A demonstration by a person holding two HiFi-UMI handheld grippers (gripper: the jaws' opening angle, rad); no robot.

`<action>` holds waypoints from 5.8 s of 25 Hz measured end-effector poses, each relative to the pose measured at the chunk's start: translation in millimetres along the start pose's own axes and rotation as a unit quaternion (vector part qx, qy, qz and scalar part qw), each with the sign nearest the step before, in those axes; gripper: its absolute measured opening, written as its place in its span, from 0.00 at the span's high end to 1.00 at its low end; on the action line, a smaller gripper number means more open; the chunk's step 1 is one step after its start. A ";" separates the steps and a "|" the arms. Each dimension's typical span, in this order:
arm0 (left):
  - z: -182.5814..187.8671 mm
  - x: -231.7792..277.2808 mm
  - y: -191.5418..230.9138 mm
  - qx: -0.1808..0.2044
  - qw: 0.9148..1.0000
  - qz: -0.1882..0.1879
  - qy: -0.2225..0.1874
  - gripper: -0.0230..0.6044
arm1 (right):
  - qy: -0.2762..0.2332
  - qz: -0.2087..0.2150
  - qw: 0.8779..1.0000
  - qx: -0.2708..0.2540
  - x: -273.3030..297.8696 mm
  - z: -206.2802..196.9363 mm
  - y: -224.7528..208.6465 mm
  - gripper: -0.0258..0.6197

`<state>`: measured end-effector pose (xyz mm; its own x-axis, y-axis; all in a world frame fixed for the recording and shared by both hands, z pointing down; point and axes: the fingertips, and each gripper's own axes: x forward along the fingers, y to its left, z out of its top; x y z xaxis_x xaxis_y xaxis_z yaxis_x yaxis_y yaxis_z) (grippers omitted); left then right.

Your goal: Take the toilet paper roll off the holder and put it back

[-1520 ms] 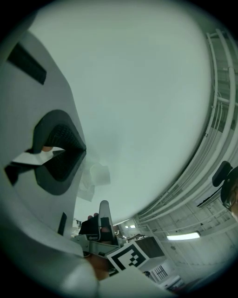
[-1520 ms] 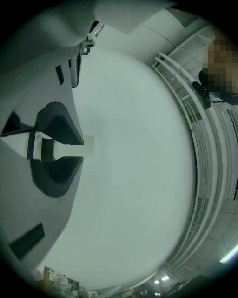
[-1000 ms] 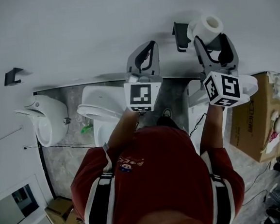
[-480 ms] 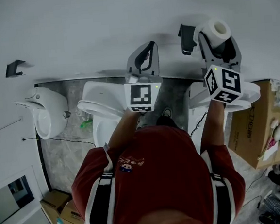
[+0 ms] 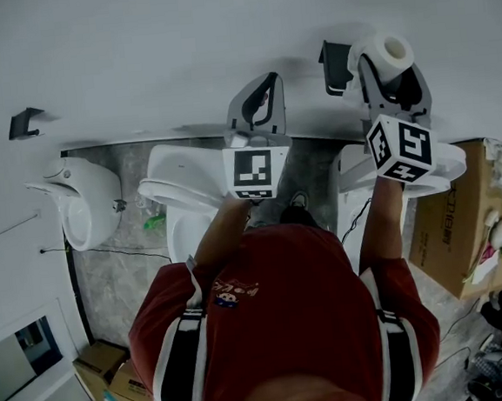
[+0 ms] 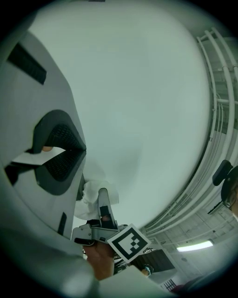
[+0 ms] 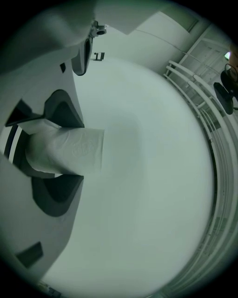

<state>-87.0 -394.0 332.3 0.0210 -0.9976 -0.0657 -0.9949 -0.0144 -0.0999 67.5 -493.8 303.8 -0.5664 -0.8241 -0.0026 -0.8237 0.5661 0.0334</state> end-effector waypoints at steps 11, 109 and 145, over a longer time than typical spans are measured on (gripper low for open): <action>9.7 -11.5 5.9 -0.005 1.000 -0.008 -0.012 0.93 | -0.023 -0.016 0.999 -0.020 -16.3 21.0 10.6 0.48; -5.5 -14.1 -36.8 -0.022 0.996 -0.084 -0.032 0.93 | -0.041 -0.121 0.992 -0.018 -88.4 26.6 -25.8 0.48; -29.3 11.5 -35.4 -0.014 0.999 -0.034 -0.002 0.93 | -0.017 -0.047 0.999 -0.013 -3.6 0.5 -32.0 0.47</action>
<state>-54.4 -406.9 364.2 0.0896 -0.9940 -0.0632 -0.9935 -0.0847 -0.0762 95.8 -508.9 302.3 -0.4873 -0.8723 -0.0411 -0.8727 0.4849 0.0574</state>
